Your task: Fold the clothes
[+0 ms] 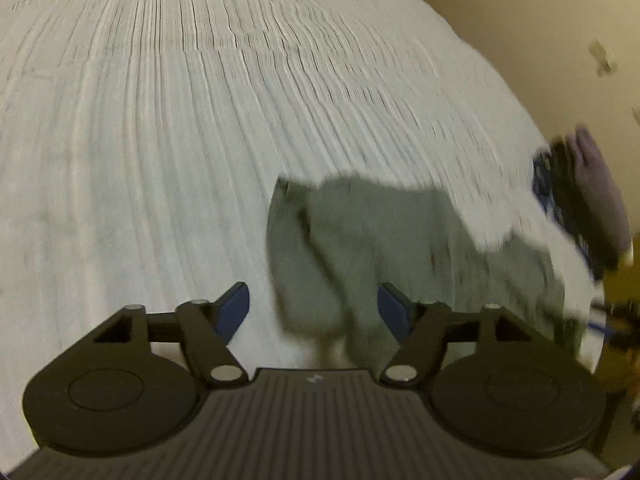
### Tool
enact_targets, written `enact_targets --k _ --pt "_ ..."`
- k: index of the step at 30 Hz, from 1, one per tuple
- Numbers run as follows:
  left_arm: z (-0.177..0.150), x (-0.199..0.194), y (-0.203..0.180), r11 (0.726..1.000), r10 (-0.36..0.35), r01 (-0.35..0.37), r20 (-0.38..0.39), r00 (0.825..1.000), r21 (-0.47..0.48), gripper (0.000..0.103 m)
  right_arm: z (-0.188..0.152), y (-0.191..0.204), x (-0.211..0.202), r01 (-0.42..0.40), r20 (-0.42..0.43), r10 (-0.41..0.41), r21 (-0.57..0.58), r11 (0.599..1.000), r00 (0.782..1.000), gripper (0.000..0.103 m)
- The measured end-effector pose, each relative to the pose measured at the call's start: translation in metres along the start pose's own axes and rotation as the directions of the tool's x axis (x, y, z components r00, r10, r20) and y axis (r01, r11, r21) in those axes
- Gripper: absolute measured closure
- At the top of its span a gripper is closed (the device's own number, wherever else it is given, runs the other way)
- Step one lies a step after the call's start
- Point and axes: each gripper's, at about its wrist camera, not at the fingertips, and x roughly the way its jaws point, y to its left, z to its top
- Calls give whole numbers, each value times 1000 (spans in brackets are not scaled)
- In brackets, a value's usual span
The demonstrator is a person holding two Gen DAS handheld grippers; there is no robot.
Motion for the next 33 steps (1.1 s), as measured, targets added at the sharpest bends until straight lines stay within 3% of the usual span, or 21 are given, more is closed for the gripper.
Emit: enact_targets --k 6,7,9,10,11,13,15,17,20,23,25,26,27,28,29,31,33 --pt "32 71 13 985 6 -7 -4 1000 -174 34 20 0 56 -83 -82 81 -17 996 993 36" --pt "32 81 16 976 -15 11 -14 1000 -216 40 20 1 68 -97 -96 96 -11 995 991 36" --pt "27 97 13 960 -123 112 -28 992 -258 83 17 5 84 -145 -118 144 1 989 983 39" --pt "25 97 10 956 -146 136 -20 989 -259 99 16 12 86 -142 -113 138 -24 990 984 57" --pt "22 96 7 954 -166 157 -11 986 -257 100 16 19 87 -134 -106 128 -54 989 986 99" --pt "19 62 7 959 -131 155 114 985 -236 100 16 34 90 -119 -92 109 -112 987 990 98" --pt "16 13 16 958 -95 152 232 968 -242 100 23 53 69 -167 -19 167 -207 964 986 99" --pt "15 -40 27 958 -53 138 313 948 -253 100 35 78 47 -238 1 249 -287 928 969 99" --pt "21 -119 38 972 3 93 403 915 -218 100 56 122 24 -336 5 367 -386 859 930 99" --pt "46 -165 49 983 66 25 485 872 -180 99 75 185 26 -415 -13 462 -463 783 887 98" --pt "73 -170 65 978 141 -35 524 840 -206 96 84 231 45 -394 22 457 -472 789 889 98" --pt "87 -168 75 970 188 -68 537 823 -235 86 89 253 55 -381 40 452 -474 794 891 98" --pt "101 -166 85 959 234 -99 547 804 -265 84 94 275 65 -368 59 447 -477 798 892 78" --pt "109 -168 96 938 298 -139 536 790 -317 74 99 298 75 -356 77 442 -479 802 893 59" --pt "112 -166 108 923 327 -149 516 792 -356 67 103 320 85 -343 96 437 -481 807 894 18" --pt "106 -163 130 893 368 -161 472 801 -421 66 106 348 96 -329 130 435 -474 816 891 14" --pt "85 -162 150 870 384 -168 423 820 -464 61 87 335 99 -348 75 422 -445 825 903 14"
